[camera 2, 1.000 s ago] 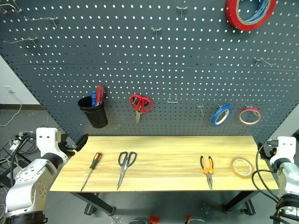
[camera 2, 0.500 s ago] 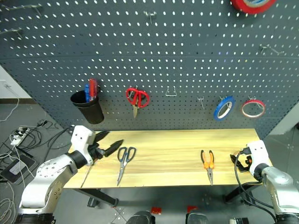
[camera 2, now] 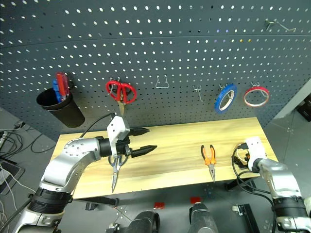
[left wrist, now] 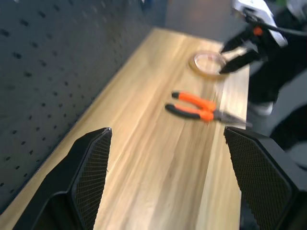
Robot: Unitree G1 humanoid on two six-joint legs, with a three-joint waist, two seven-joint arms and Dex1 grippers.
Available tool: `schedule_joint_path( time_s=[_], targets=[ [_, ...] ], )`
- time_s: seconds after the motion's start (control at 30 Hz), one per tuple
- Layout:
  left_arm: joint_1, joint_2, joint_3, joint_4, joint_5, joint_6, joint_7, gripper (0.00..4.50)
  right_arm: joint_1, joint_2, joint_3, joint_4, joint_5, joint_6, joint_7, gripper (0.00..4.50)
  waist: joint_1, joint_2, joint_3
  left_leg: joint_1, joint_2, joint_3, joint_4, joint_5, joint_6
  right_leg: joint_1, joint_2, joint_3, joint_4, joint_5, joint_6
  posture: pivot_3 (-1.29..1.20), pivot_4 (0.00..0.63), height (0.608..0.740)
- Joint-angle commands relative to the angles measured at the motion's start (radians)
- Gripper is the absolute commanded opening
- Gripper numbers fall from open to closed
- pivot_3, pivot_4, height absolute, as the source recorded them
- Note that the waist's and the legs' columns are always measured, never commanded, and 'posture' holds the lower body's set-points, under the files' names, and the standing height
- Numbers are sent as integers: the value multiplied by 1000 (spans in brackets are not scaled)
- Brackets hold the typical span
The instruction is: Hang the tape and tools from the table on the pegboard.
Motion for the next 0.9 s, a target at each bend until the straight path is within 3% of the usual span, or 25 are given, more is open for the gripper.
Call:
schedule_joint_path(
  time_s=[0.03,0.37,0.47,0.67,0.8,0.9],
  targets=[
    [-13,-4,-37,-26,14,-68,-61,3952,-56,6,43,107,-40,-57,32,4500,0,0,13,0,2,1,0,0,0,0,0,0,0,0,0,-87,283,740],
    [-8,-21,-85,18,54,-243,-173,3952,-234,17,123,421,-83,-65,183,4500,-3,-3,23,0,5,3,1,0,0,0,2,0,1,0,0,-72,262,740],
    [-29,-31,-69,66,44,-258,-189,3983,-266,25,143,507,-122,-112,174,3922,-3,-4,22,1,7,3,2,0,0,1,3,0,1,1,0,-66,237,740],
    [-30,-19,-50,58,-17,-204,-240,3983,-263,67,153,611,-191,-227,75,1937,-4,-12,9,1,10,3,2,0,0,1,6,0,1,2,-1,-86,194,740],
    [-34,-12,-63,72,13,-240,-259,3983,-216,82,125,520,-172,-224,65,599,-2,-16,-1,1,10,3,3,1,-1,1,6,0,1,3,-1,-99,189,740],
    [-34,-13,-65,78,46,-288,-254,3983,-137,57,96,302,-152,-224,77,451,2,-16,-2,1,10,3,3,1,-1,1,6,0,0,3,-1,-107,190,740]
  ],
)
